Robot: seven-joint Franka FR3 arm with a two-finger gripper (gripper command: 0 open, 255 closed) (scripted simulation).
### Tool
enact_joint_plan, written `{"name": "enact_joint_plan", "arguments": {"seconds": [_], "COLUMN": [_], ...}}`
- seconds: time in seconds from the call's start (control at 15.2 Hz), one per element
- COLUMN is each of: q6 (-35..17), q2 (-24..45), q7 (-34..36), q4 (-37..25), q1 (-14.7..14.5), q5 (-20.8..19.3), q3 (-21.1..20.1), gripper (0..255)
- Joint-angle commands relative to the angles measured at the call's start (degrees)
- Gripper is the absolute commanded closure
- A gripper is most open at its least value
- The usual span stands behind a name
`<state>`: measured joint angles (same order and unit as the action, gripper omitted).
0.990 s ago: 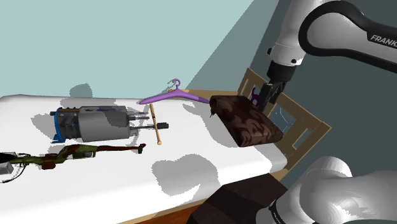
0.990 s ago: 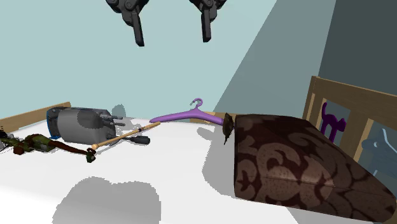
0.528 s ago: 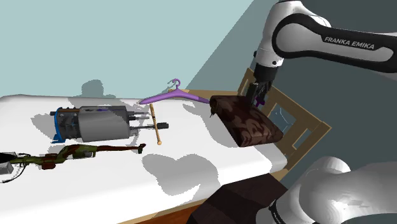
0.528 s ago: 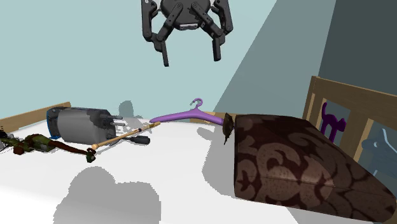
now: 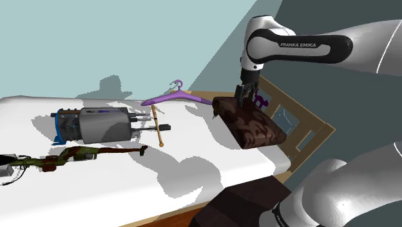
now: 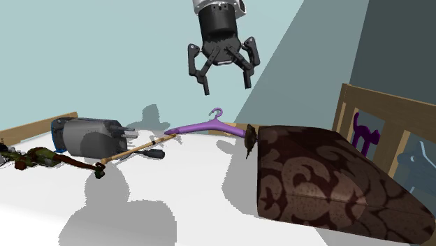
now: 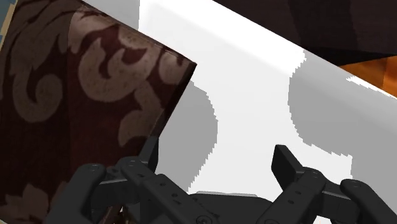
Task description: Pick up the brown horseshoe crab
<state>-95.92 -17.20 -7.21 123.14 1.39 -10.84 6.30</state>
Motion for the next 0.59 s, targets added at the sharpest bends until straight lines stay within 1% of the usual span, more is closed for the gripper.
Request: {"name": "enact_joint_plan", "arguments": {"seconds": [0.0,0.53], "q6": [-1.6,-5.0], "q2": [4.7,22.9], "q7": [-0.9,-4.4], "q4": [-2.7,-15.7], "q1": [0.3,1.9], "q5": [-0.5,-1.4], "q3": [0.7,2.7], "gripper": [0,0]}}
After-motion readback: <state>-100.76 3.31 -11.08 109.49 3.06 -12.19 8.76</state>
